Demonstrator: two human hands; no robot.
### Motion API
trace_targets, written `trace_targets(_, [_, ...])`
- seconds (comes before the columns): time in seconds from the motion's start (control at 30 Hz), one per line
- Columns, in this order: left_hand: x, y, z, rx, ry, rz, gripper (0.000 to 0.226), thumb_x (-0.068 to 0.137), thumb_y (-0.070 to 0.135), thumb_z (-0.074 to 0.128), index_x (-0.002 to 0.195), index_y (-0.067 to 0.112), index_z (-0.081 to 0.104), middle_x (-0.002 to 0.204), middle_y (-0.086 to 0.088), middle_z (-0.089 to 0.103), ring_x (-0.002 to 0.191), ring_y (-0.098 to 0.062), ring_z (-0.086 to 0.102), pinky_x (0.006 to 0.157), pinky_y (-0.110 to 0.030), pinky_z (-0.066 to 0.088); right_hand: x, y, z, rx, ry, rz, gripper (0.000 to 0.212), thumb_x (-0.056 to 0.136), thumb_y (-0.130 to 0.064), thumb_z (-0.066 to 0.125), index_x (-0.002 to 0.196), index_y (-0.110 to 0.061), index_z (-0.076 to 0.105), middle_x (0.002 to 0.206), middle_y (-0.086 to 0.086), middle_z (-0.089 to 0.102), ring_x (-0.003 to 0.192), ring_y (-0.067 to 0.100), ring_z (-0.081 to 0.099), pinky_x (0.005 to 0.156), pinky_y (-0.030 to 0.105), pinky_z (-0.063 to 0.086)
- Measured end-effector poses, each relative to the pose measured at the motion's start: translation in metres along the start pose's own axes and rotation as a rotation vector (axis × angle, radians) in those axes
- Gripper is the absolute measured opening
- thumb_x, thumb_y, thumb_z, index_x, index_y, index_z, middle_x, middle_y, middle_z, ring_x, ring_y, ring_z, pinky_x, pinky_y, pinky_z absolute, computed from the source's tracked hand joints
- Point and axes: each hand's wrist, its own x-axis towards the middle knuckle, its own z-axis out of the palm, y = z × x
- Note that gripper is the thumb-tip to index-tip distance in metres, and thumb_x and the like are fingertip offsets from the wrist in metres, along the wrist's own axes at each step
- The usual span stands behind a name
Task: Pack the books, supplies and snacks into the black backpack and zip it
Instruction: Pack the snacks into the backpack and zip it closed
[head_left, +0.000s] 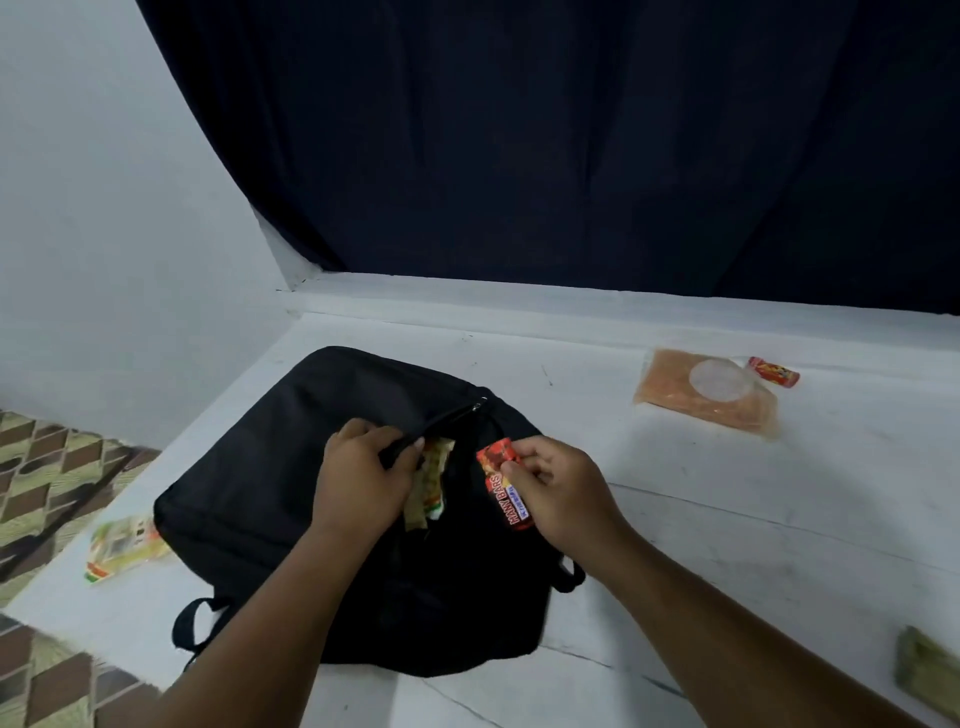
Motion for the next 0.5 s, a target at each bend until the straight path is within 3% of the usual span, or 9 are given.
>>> trace_targets(0.1, [0.011,0.004,-0.017,-0.053,-0.034,0.028,0.032,0.091,0.031,0.069,0.062,0.016,0.064,0.061,0.004,0.058,0.065,-0.008,0.057,0.061,-0.021,0.042,0.011,-0.008,0.029,-0.082,-0.046,0.012,0.016,0.089,-0.017,0.071,0.104,-0.021,0.074,0.082,-0.005,0.072,0.079,0.006,0.070,0.075,0.023,0.056])
trace_targets(0.17, [0.018,0.008,-0.028,-0.125,-0.032,0.019,0.035,0.091,0.025,0.069,0.058,0.018,0.062,0.056,0.006,0.059,0.064,-0.006,0.058,0.056,-0.011,0.037,0.022,-0.014,0.049,-0.037,-0.069,0.097,0.019,0.089,-0.015,0.071,0.108,-0.015,0.071,0.085,0.002,0.073,0.078,0.012,0.071,0.075,0.027,0.058])
trace_targets(0.27, [0.025,0.010,-0.037,-0.200,-0.039,0.000,0.029,0.091,0.023,0.069,0.063,0.018,0.066,0.059,0.006,0.063,0.064,-0.006,0.060,0.056,-0.012,0.039,0.032,-0.028,0.076,0.322,0.037,0.246,0.022,0.090,-0.009,0.070,0.111,-0.012,0.062,0.096,0.012,0.073,0.077,0.016,0.070,0.066,0.026,0.057])
trace_targets(0.33, [0.028,0.008,-0.041,-0.243,-0.051,0.006,0.026,0.090,0.023,0.070,0.065,0.016,0.068,0.061,0.005,0.065,0.063,-0.008,0.061,0.057,-0.017,0.043,0.036,-0.028,0.089,0.470,0.089,0.240,0.026,0.089,-0.004,0.070,0.112,-0.011,0.059,0.103,0.010,0.073,0.084,0.014,0.071,0.073,0.024,0.057])
trace_targets(0.4, [0.030,0.005,-0.043,-0.267,-0.072,0.015,0.026,0.090,0.022,0.070,0.066,0.014,0.068,0.062,0.003,0.066,0.063,-0.010,0.061,0.059,-0.023,0.046,0.034,-0.019,0.096,0.284,0.047,0.114,0.026,0.088,-0.002,0.069,0.110,-0.014,0.062,0.106,0.004,0.072,0.089,0.008,0.069,0.079,0.019,0.052])
trace_targets(0.5, [0.033,-0.001,-0.040,-0.286,-0.108,0.027,0.027,0.089,0.022,0.071,0.064,0.013,0.067,0.062,0.000,0.065,0.063,-0.012,0.061,0.060,-0.022,0.045,0.028,-0.011,0.098,-0.235,0.006,-0.125,0.029,0.086,-0.007,0.068,0.113,-0.014,0.071,0.115,-0.001,0.070,0.099,0.008,0.063,0.086,0.005,0.040])
